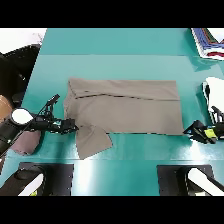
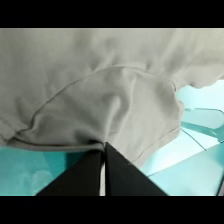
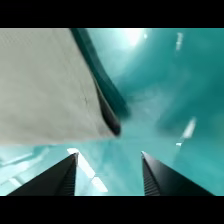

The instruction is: Fold the shirts.

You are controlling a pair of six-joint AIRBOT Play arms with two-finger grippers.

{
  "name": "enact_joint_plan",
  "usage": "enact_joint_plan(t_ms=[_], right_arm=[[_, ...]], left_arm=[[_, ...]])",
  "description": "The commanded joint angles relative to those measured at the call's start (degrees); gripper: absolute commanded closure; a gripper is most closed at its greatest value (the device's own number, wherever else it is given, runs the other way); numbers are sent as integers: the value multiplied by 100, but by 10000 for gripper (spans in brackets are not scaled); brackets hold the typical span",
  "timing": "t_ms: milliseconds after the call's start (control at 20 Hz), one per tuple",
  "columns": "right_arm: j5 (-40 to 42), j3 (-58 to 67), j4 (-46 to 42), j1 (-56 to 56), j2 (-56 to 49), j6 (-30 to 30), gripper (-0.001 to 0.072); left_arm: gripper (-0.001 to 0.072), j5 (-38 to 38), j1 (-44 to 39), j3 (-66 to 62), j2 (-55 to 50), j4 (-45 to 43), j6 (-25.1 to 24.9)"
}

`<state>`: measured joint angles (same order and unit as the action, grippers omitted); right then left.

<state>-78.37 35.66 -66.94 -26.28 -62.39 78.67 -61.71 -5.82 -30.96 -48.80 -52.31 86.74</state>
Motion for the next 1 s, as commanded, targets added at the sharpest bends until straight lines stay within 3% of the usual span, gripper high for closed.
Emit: enact_joint_plan(t_ms=[0, 100, 150, 250, 300, 450, 700, 800, 950], right_arm=[[590, -177, 295, 356, -302, -63, 279], [782, 7, 295, 734, -492, -57, 284], [850, 109, 280, 911, -551, -57, 354], [833, 293, 229, 1163, -577, -59, 639], [758, 356, 192, 1241, -520, -63, 696], [278, 415, -407, 1364, 33, -61, 696], [-1084, 457, -1174, 1082, 1558, -59, 697], [-911, 651, -1161, 1032, 2013, -59, 699], [-485, 1130, -1082, 1320, 1867, -59, 699]], left_arm=[[685, 17, -2, -42, 4, -151, -15], [685, 24, -2, -42, 4, -168, -17], [684, 17, -2, -42, 4, -219, -17], [686, -170, -2, -48, 4, -448, -13], [686, -363, -2, -63, 7, -584, 2], [687, -1056, -2, -184, 219, -916, 52], [687, -2227, -2, -332, 1482, -822, 706], [686, -2133, -2, -647, 1526, -874, 750], [686, -911, -2, -1049, 1235, -1386, 584]])
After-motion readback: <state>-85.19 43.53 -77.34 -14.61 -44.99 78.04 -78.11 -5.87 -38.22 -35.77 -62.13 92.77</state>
